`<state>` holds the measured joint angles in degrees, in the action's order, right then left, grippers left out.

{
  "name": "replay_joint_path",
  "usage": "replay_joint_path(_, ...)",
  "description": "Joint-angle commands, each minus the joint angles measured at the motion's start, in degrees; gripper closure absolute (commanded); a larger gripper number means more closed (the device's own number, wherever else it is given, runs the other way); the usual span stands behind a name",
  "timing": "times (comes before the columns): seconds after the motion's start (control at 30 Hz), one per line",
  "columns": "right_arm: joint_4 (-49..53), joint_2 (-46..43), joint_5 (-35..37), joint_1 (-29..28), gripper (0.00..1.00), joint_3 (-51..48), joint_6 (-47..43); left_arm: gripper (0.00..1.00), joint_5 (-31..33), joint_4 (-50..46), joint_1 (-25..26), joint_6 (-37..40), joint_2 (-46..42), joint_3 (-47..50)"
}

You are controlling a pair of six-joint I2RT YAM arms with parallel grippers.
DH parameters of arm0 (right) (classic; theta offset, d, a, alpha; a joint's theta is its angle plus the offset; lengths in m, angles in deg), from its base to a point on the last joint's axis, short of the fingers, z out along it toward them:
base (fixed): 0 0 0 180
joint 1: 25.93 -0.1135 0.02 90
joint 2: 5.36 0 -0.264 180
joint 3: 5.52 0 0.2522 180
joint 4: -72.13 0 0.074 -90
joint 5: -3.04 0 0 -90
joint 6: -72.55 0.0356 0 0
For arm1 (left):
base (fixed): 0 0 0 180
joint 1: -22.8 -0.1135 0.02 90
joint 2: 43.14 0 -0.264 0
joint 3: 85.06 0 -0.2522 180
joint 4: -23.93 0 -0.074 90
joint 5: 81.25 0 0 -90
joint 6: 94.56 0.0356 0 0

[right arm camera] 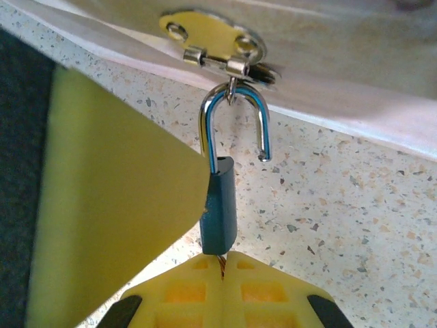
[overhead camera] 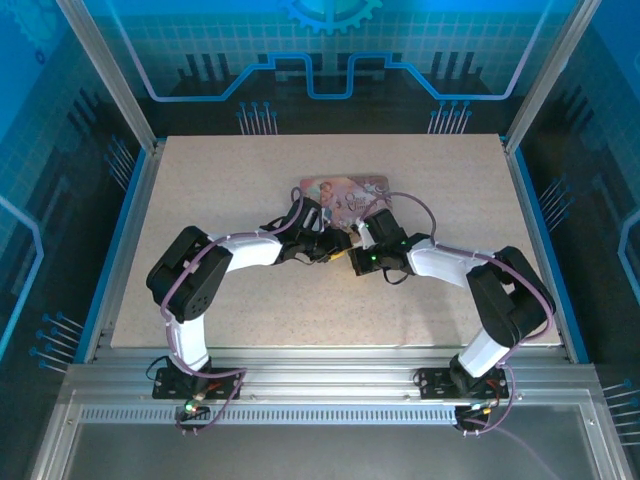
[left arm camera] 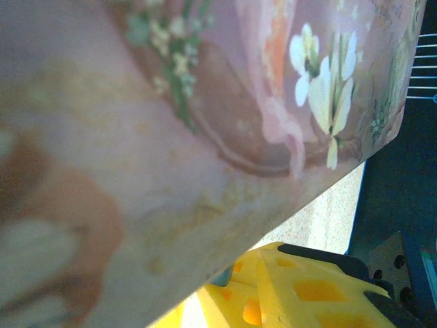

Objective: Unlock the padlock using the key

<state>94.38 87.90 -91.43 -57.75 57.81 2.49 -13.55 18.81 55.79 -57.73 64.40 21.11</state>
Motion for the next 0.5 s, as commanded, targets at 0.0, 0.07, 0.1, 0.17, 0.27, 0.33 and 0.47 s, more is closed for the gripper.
replay_joint_path(0.0, 2.06, -0.18, 0.69, 0.27, 1.00, 0.53, -2.47, 0.66, 1.37, -3.52, -0.88, 1.81, -2.61, 0.54)
replay_joint_path(0.07, 2.78, 0.30, 0.55, 0.33, 1.00, 2.32, -3.29, 0.64, 1.56, -3.13, -1.35, 2.09, -3.58, 1.34)
replay_joint_path(0.1, 3.12, 0.50, 0.50, 0.26, 1.00, 2.55, -3.73, 0.63, 1.72, -2.77, -1.57, 2.13, -4.11, 1.84)
replay_joint_path(0.17, 3.81, 0.91, 1.07, 0.19, 1.00, 3.06, -4.53, 0.61, 1.99, -2.24, -2.03, 2.36, -4.91, 2.64)
replay_joint_path(0.27, 4.66, 1.21, 1.61, 0.18, 1.00, 3.63, -5.77, 0.60, 2.64, -1.72, -2.97, 2.46, -5.91, 3.94)
replay_joint_path(0.33, 5.42, 1.29, 1.91, 0.03, 1.00, 4.18, -6.63, 0.60, 2.96, -1.22, -3.78, 2.76, -6.66, 4.77)
replay_joint_path(0.47, 7.39, 1.74, 3.00, -0.35, 1.00, 5.70, -8.83, 0.60, 3.41, -1.61, -5.46, 3.88, -7.75, 5.49)
